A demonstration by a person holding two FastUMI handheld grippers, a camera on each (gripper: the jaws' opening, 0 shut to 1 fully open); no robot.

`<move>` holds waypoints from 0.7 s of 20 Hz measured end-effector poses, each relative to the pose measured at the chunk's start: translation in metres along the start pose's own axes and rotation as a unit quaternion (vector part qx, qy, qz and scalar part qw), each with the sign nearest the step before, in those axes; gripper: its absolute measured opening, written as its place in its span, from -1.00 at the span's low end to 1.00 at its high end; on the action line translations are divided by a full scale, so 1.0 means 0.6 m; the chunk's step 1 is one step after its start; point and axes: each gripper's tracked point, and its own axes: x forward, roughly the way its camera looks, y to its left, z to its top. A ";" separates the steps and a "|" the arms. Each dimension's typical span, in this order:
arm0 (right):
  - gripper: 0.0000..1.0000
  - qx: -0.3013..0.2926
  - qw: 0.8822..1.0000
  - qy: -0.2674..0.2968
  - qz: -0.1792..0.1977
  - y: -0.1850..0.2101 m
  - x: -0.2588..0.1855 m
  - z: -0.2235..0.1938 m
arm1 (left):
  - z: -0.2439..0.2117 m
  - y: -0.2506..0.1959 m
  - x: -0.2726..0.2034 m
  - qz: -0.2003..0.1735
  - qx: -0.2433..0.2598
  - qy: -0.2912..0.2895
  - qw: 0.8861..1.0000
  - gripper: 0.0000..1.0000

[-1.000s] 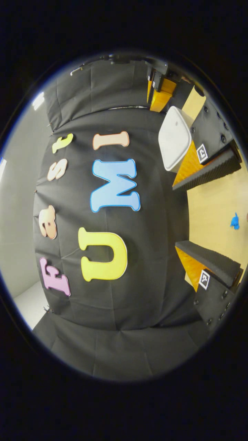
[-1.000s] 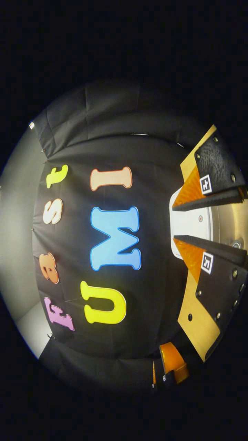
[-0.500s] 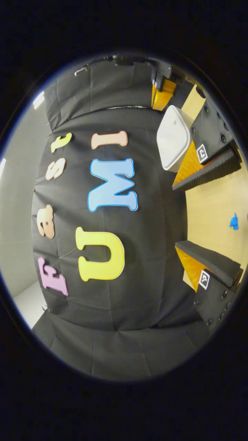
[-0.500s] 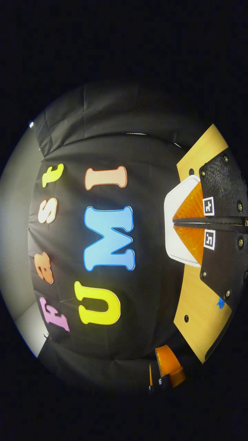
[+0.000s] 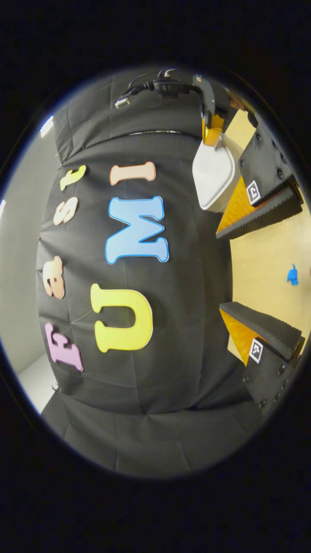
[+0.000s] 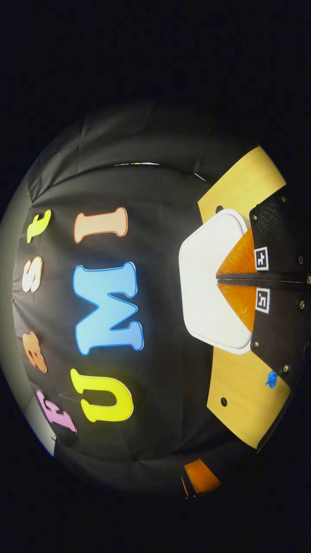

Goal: Press the lid of the desktop garbage bin to open it, pick up the crumpled paper on the desktop and throw it into the bin, then pick up the pop can on the desktop and drop it into the bin, and finally close the garbage bin lid.

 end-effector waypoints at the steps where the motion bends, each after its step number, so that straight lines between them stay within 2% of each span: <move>1: -0.99 0.002 1.000 0.006 0.000 -0.001 0.005 -0.005 | -0.002 0.002 0.001 0.002 0.000 0.002 1.000 1.00; 5: -0.99 0.007 1.000 0.007 0.002 -0.004 0.008 -0.011 | -0.007 0.003 0.007 0.003 0.000 0.009 1.000 1.00; 6: -0.99 0.013 1.000 0.014 0.004 -0.002 0.008 -0.014 | -0.009 0.003 0.007 0.003 0.000 0.010 1.000 0.77; 10: -0.98 0.023 0.999 0.034 0.020 0.001 0.009 -0.022 | -0.014 0.001 0.010 0.001 -0.005 0.015 1.000 0.77; 14: -0.99 0.020 1.000 0.006 0.022 0.001 0.005 -0.002 | -0.017 -0.002 0.007 -0.002 -0.006 0.019 1.000 0.82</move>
